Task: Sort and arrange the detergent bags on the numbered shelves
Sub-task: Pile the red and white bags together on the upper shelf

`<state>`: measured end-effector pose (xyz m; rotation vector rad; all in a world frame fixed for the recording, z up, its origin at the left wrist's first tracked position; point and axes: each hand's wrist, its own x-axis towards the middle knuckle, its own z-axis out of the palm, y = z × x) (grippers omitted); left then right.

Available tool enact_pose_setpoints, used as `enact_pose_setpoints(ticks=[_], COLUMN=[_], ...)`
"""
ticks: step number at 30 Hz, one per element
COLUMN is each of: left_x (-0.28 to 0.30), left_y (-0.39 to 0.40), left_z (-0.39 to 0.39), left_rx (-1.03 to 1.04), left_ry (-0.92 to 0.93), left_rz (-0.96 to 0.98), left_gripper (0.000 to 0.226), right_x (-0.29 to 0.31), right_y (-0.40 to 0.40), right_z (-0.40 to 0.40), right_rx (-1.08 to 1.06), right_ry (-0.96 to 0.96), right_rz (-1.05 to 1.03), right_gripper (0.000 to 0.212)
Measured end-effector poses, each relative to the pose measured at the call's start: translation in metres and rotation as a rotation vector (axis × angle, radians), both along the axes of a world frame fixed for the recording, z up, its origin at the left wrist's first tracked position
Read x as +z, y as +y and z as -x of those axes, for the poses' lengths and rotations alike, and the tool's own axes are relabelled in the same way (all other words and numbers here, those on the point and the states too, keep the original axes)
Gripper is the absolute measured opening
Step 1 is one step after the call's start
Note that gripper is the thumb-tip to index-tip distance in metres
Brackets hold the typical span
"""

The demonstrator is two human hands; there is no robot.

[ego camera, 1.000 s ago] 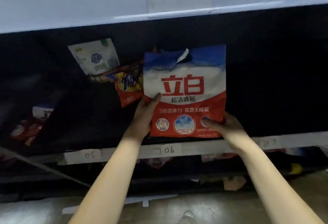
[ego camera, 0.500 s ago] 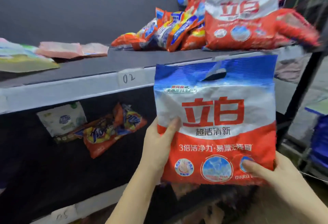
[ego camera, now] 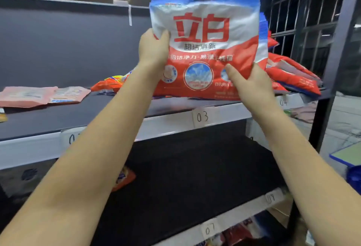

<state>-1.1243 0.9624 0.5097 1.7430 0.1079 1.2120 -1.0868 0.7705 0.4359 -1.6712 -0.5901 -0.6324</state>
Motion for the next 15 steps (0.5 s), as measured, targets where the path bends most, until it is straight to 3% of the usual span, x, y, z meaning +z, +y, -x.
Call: enact_pose_setpoints(ticks=[3,6,11,15], left_x=[-0.004,-0.032,-0.031,-0.042], left_y=[0.016,0.023,0.021,0.023], left_z=[-0.041,-0.061,-0.054,-0.033], left_rx=[0.244,0.330,0.376,0.457], left_ry=[0.204,0.443,0.532,0.577], left_rz=[-0.005,-0.062,-0.142,-0.205], left_gripper=[0.032,0.041,0.048,0.052], right_x=[0.011,0.007,0.002,-0.011], right_y=[0.030,0.043,0.029,0.010], right_z=[-0.041,-0.060,-0.061,-0.050], right_rx=[0.014,-0.026,-0.013,0.021], right_ry=[0.088,0.072,0.011,0.016], right_rz=[0.210,0.461,0.509,0.415], right_gripper=[0.050,0.058,0.063,0.053])
